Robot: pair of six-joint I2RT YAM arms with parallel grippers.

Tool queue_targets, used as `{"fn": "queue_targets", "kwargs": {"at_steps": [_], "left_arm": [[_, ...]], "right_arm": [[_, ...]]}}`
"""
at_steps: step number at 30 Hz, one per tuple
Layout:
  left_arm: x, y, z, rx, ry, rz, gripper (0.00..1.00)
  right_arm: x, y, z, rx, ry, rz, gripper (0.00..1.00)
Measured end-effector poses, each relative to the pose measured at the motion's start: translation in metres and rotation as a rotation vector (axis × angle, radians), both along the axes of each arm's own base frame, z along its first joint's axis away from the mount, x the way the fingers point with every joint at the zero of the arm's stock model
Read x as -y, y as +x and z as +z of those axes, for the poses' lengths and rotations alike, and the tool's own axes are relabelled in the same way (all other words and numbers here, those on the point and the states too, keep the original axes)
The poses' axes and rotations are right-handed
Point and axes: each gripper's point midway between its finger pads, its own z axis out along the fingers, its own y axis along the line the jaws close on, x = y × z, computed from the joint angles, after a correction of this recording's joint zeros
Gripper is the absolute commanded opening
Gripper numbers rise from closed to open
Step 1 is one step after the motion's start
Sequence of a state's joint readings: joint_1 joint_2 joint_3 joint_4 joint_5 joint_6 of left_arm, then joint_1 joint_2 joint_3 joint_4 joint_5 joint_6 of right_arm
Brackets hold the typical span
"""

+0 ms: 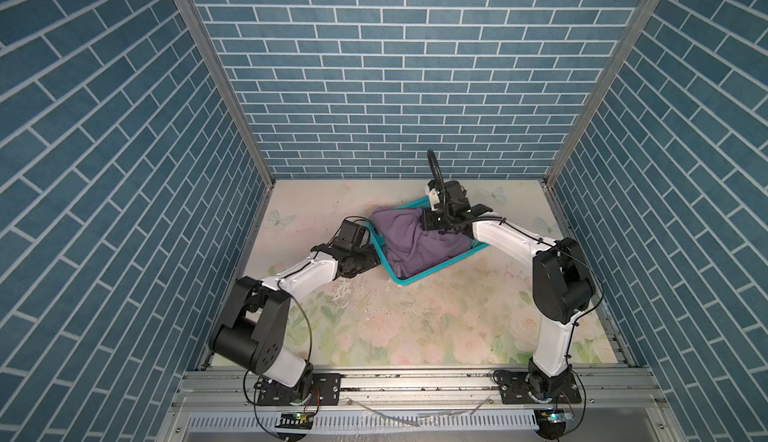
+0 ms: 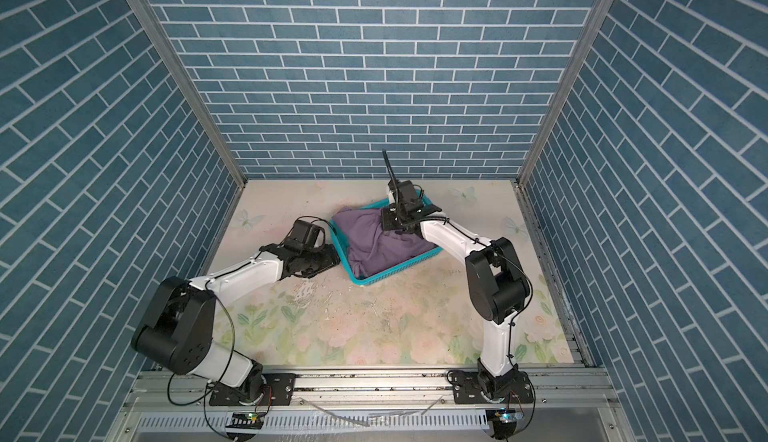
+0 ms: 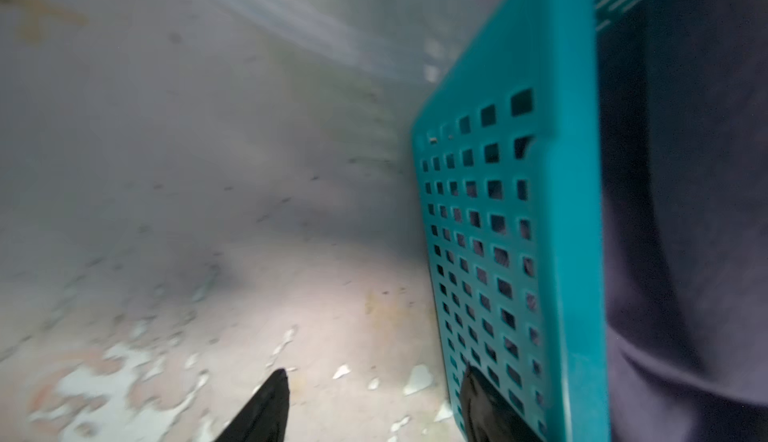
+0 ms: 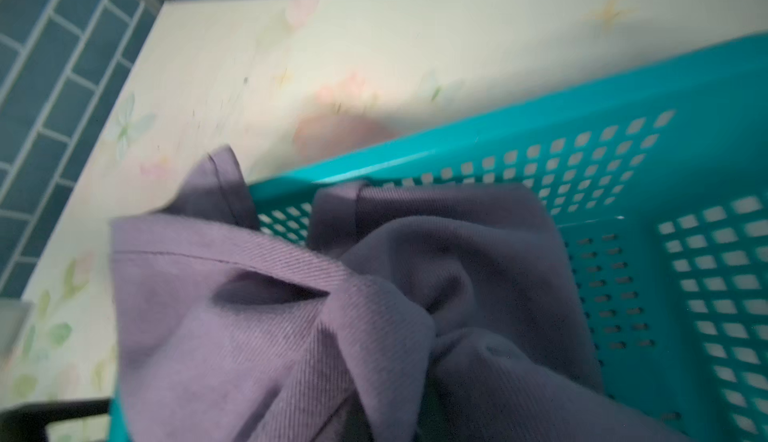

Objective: Fold and stack the trousers
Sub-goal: 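Grasp the purple trousers in the teal basket with the right gripper and lift, then pull the trousers onto the table with the right gripper while the left arm reaches forward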

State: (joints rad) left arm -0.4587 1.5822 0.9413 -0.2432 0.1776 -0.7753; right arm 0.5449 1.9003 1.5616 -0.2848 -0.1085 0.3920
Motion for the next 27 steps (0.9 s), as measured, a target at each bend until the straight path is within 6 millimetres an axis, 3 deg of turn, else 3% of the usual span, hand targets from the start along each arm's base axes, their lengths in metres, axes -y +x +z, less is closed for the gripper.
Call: {"fn": "queue_targets", "kwargs": {"at_steps": [2,4,7,9,12,15,17,20,22,25,27], "left_arm": [[0.031,0.011,0.011,0.027,-0.023,-0.058,0.67],[0.068,0.025,0.025,0.066,-0.055,-0.120,0.66],[0.108,0.035,0.048,0.126,-0.102,-0.190,0.71],[0.121,0.036,0.062,0.157,-0.117,-0.219,0.76],[0.116,0.039,0.080,0.198,-0.089,-0.221,0.99],[0.093,0.039,0.101,0.237,-0.037,-0.186,0.99],[0.070,0.039,0.126,0.280,-0.019,-0.146,0.99],[0.012,0.035,0.168,0.364,-0.010,-0.022,0.99],[-0.042,0.026,0.192,0.421,0.000,0.107,0.99],[-0.115,0.002,0.207,0.469,0.053,0.295,0.99],[-0.144,-0.018,0.207,0.473,0.097,0.374,0.99]], "right_arm": [[0.021,0.019,0.036,0.059,-0.001,-0.056,0.00],[0.047,0.033,0.087,0.151,-0.013,-0.116,0.00],[0.061,0.029,0.169,0.288,0.000,-0.140,0.00],[0.059,0.016,0.222,0.376,0.034,-0.124,0.00],[0.052,-0.012,0.284,0.480,0.086,-0.081,0.00],[0.028,-0.048,0.331,0.570,0.132,0.008,0.00],[0.004,-0.074,0.349,0.602,0.166,0.087,0.00],[-0.031,-0.109,0.363,0.620,0.214,0.210,0.00],[-0.054,-0.128,0.364,0.614,0.244,0.290,0.00],[-0.089,-0.145,0.349,0.570,0.261,0.396,0.00],[-0.109,-0.148,0.328,0.521,0.253,0.449,0.00]]}}
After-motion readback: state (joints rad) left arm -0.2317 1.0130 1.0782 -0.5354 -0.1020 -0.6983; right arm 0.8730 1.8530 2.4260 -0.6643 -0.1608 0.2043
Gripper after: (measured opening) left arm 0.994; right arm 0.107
